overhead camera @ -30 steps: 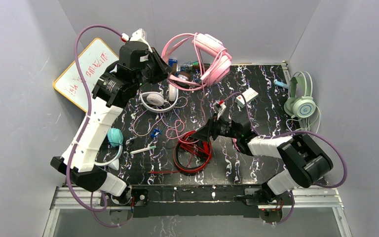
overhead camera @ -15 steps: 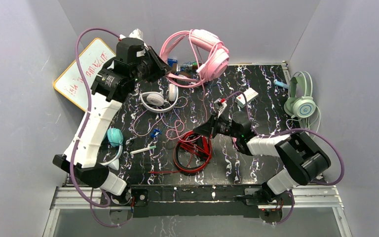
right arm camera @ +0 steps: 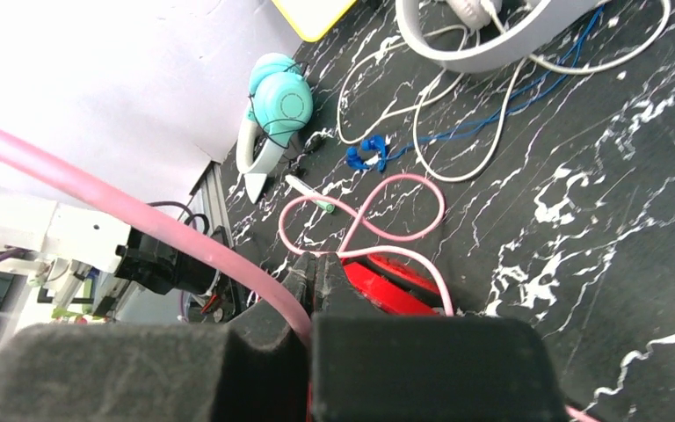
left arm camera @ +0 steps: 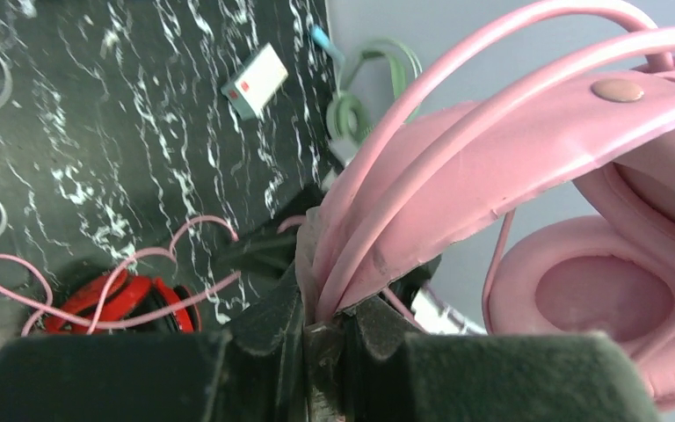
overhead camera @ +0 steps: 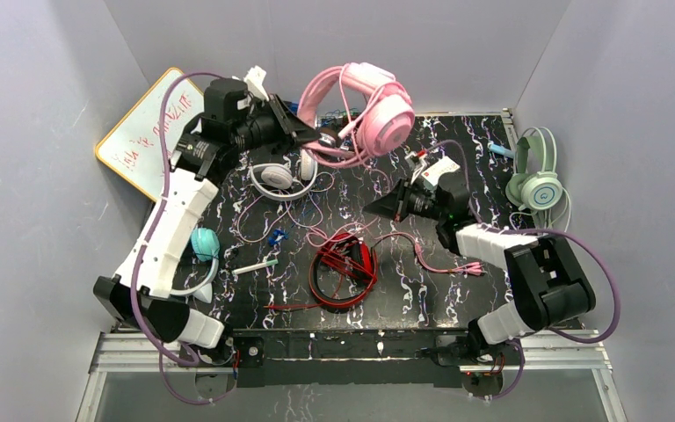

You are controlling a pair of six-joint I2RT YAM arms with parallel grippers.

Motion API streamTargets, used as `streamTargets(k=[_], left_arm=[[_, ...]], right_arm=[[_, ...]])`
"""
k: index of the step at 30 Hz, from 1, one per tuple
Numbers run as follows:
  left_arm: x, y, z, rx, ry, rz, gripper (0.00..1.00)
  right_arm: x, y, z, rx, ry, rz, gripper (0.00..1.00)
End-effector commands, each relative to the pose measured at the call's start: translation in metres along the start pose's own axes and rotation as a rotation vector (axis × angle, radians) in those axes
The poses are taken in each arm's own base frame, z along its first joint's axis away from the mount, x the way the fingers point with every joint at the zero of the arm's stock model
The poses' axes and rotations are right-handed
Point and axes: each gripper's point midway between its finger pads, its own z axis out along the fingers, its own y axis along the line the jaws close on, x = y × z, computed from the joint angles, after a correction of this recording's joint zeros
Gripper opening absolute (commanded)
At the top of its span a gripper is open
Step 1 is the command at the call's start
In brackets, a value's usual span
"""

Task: Wrap the headphones
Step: Wrap the headphones cable around the headphones.

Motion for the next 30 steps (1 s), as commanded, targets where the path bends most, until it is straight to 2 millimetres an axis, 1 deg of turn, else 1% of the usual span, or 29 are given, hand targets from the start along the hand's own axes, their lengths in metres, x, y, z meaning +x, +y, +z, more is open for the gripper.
streamTargets(k=[1, 4, 7, 8, 10, 11, 13, 15, 17, 18, 20, 22, 24, 25, 27, 30], left_arm=[[0.034, -0.056, -0.044, 0.318, 0.102, 0.096, 0.00], [0.073, -0.036, -0.041, 0.322, 0.211, 0.148, 0.00], [0.113, -0.024, -0.047, 0.345, 0.332, 0.239, 0.00], [0.123, -0.016, -0.049, 0.338, 0.366, 0.274, 0.00], [0.133, 0.007, -0.050, 0.260, 0.390, 0.393, 0.00], [0.133, 0.020, -0.050, 0.199, 0.387, 0.459, 0.00], [0.128, 0.045, -0.051, 0.093, 0.374, 0.582, 0.00], [0.119, 0.066, -0.054, -0.005, 0.359, 0.703, 0.00], [0.111, 0.080, -0.059, -0.060, 0.351, 0.836, 0.00], [0.104, 0.088, -0.060, -0.103, 0.332, 0.906, 0.00], [0.091, 0.099, -0.064, -0.180, 0.298, 1.042, 0.00], [0.068, 0.109, -0.069, -0.317, 0.240, 1.168, 0.00], [0.044, 0.114, -0.075, -0.441, 0.185, 1.277, 0.00], [0.033, 0.112, -0.078, -0.482, 0.156, 1.349, 0.00], [0.015, 0.109, -0.086, -0.555, 0.091, 1.431, 0.00], [-0.004, 0.099, -0.093, -0.589, 0.020, 1.549, 0.00]], right_arm=[[-0.032, 0.006, -0.004, -0.063, 0.040, -0.011, 0.01], [-0.055, 0.004, -0.009, -0.071, 0.038, -0.012, 0.01], [-0.076, 0.016, -0.009, -0.114, 0.075, -0.036, 0.01], [-0.080, 0.021, -0.009, -0.122, 0.098, -0.041, 0.01], [-0.090, 0.032, -0.009, -0.128, 0.123, -0.043, 0.01], [-0.094, 0.037, -0.009, -0.130, 0.131, -0.048, 0.01], [-0.099, 0.046, -0.011, -0.120, 0.149, -0.048, 0.01], [-0.102, 0.046, -0.014, -0.059, 0.165, -0.035, 0.01], [-0.098, 0.038, -0.015, 0.050, 0.194, -0.014, 0.01], [-0.093, 0.035, -0.016, 0.100, 0.215, -0.019, 0.01], [-0.086, 0.037, -0.015, 0.158, 0.259, -0.035, 0.01], [-0.072, 0.045, -0.013, 0.169, 0.305, -0.043, 0.01], [-0.058, 0.056, -0.010, 0.149, 0.347, -0.048, 0.01], [-0.052, 0.062, -0.008, 0.135, 0.367, -0.050, 0.01], [-0.039, 0.075, -0.004, 0.092, 0.412, -0.057, 0.01], [-0.024, 0.097, 0.000, -0.004, 0.468, -0.052, 0.01]])
